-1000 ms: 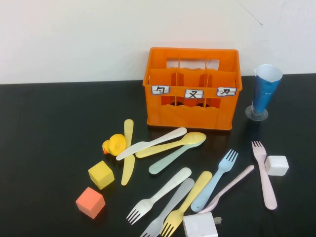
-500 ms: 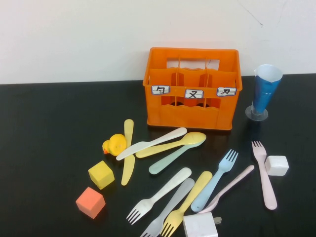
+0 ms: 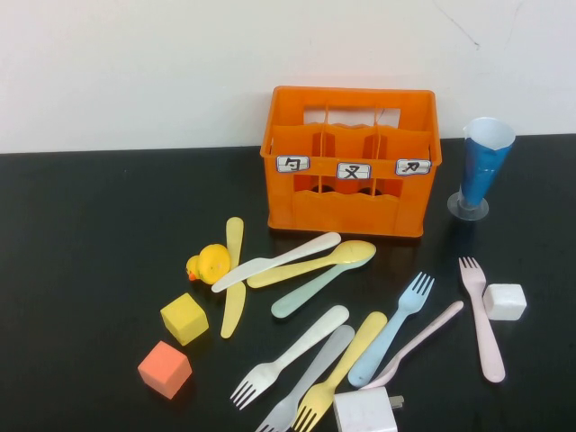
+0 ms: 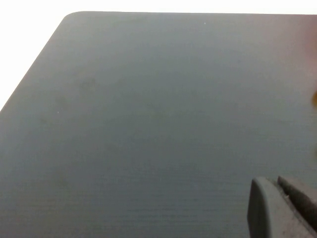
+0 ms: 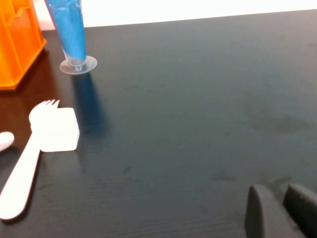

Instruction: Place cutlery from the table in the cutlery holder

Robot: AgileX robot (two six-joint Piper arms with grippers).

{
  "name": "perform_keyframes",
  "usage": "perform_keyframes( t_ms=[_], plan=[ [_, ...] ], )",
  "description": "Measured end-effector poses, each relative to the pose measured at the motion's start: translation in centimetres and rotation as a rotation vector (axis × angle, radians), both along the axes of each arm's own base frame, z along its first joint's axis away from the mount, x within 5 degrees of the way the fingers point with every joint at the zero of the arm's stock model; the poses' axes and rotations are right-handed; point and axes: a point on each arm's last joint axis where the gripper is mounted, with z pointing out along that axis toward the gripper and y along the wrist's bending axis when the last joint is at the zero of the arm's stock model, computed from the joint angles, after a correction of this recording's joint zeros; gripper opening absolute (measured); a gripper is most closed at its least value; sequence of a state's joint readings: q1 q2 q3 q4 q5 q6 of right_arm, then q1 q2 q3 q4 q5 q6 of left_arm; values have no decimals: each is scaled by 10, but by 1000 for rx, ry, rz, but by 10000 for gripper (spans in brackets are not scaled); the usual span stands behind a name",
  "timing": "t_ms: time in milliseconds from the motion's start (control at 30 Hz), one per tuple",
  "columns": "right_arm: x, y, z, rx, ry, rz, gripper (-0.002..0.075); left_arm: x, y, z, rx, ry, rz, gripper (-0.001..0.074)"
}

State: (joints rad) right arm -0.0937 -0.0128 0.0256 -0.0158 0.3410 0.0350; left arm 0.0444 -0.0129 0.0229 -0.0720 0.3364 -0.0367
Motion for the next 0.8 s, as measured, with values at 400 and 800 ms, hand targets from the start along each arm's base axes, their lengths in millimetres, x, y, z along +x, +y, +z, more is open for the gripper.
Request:
perform_keyframes(
  t_ms=[400,800],
  plan=[
    [0,0,0,0,-2,0,83,0,0,0,0,0,0,-1],
    [0,0,0,0,-3,0,83,0,1,0,23,1,2,-1]
  ],
)
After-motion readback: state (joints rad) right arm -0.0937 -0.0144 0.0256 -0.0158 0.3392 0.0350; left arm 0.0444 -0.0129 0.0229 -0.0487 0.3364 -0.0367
